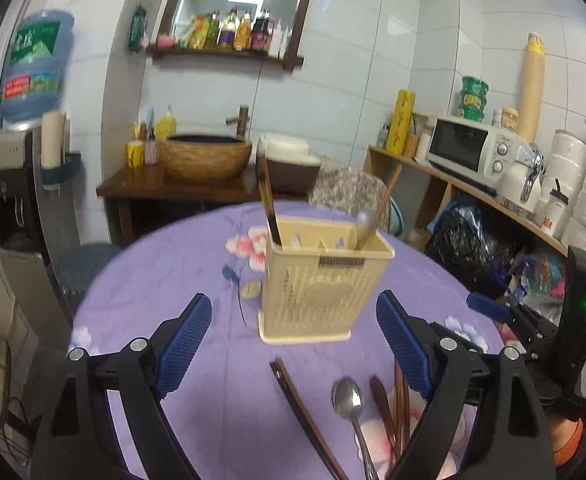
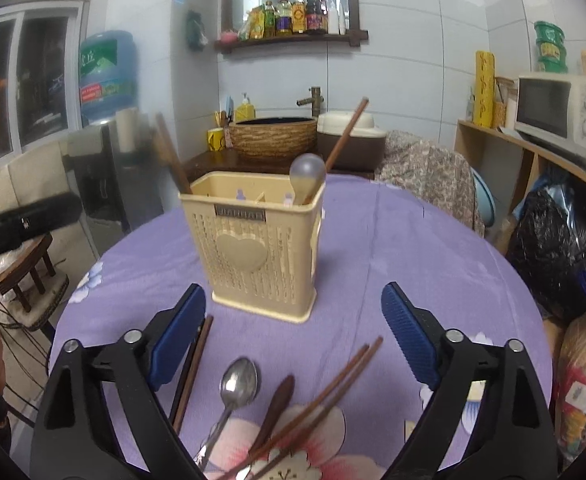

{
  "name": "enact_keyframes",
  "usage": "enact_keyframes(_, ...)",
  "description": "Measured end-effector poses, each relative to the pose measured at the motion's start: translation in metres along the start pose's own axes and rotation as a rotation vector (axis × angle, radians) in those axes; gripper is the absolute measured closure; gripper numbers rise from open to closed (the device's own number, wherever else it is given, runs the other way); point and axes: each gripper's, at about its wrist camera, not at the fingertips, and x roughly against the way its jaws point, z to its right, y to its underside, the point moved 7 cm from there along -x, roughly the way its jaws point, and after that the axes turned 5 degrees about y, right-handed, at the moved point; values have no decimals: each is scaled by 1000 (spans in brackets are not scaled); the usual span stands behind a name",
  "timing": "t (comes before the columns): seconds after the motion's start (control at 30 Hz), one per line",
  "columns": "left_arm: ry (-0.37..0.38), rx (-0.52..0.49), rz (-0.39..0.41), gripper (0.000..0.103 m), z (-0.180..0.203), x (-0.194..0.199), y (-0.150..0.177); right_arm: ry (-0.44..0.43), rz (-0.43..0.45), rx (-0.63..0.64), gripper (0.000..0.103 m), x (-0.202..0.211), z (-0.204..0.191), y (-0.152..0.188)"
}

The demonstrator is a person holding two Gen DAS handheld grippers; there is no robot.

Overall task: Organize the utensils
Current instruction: 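Move both tools back down over the remaining utensils, then position the right tool over a brown chopstick while the left tool approaches a black chopstick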

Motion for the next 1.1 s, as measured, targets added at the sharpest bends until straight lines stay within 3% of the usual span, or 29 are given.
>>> enact_keyframes(0.17,-7,63,-95,19,-14,-15,39,39,-61,-10,12,-1,10,34)
enact_keyframes(0.57,-63,123,-239,19,-41,-29,109,94,-188,-61,12,-9,31,98)
enact_keyframes(1.1,-51,85,-343,19,-26,-46,140,111,-326,-31,12,-24,18,133)
